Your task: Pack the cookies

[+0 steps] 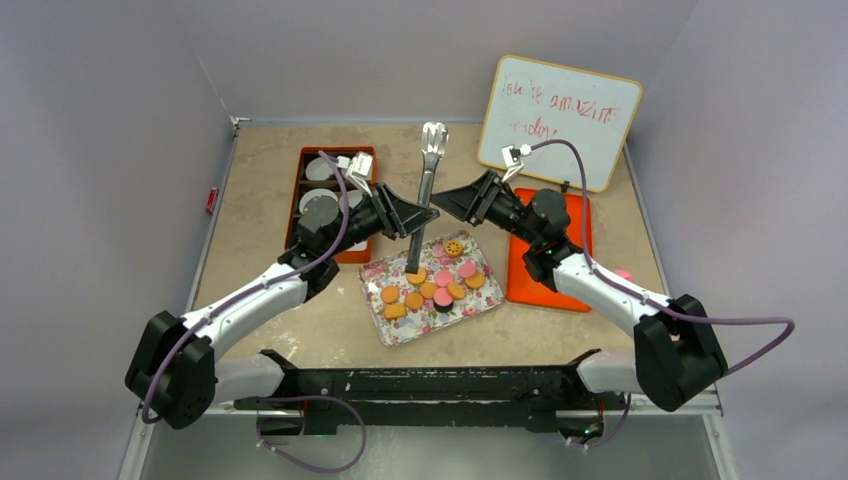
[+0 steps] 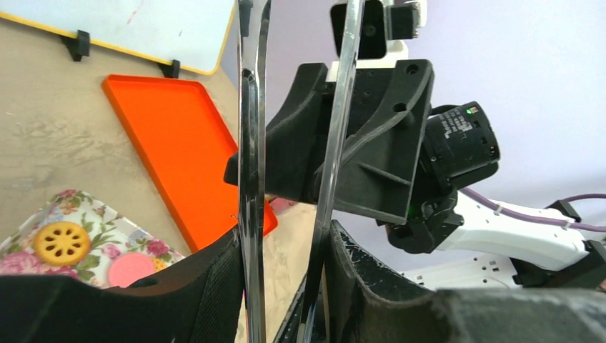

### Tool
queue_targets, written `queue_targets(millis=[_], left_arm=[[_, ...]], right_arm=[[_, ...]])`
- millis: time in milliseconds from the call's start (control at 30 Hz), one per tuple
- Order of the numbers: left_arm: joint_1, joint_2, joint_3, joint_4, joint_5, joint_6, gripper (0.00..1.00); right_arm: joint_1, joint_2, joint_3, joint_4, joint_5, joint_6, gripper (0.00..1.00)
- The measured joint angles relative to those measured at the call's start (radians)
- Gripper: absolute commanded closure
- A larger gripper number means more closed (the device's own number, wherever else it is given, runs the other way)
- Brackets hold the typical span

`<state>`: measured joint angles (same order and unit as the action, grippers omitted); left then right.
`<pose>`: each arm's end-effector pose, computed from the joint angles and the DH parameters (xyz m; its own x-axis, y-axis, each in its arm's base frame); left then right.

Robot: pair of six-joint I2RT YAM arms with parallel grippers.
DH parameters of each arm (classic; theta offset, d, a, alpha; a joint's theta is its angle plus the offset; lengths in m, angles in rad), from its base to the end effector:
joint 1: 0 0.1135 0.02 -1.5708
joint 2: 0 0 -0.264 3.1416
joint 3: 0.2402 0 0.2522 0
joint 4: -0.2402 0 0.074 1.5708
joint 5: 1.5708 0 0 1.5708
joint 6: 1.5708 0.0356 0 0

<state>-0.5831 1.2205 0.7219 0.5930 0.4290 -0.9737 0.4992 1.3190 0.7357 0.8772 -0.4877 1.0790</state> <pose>0.2249 -0.1661 0.3070 -0.6557 -0.4684 -0.5922 0.5410 0.2557 -0.8012 0.2490 0.1547 0.3149 -0.5998 0.5599 -0.5716 -0.6098 0.1426 0.7796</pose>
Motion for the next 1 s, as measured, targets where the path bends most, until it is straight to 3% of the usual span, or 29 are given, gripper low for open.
queue_targets(millis=[767, 1000], left_arm=[[0.000, -0.148, 0.221, -0.679, -0.368, 0.440, 0.66], [0.000, -0.148, 0.295, -0.867, -0.473, 0.548, 0.64]], right_arm=[[0.000, -0.289, -0.020, -0.439, 0.189, -0.312, 0.10], [0.000, -0.394, -0.023, -0.604, 0.314, -0.428, 0.06]])
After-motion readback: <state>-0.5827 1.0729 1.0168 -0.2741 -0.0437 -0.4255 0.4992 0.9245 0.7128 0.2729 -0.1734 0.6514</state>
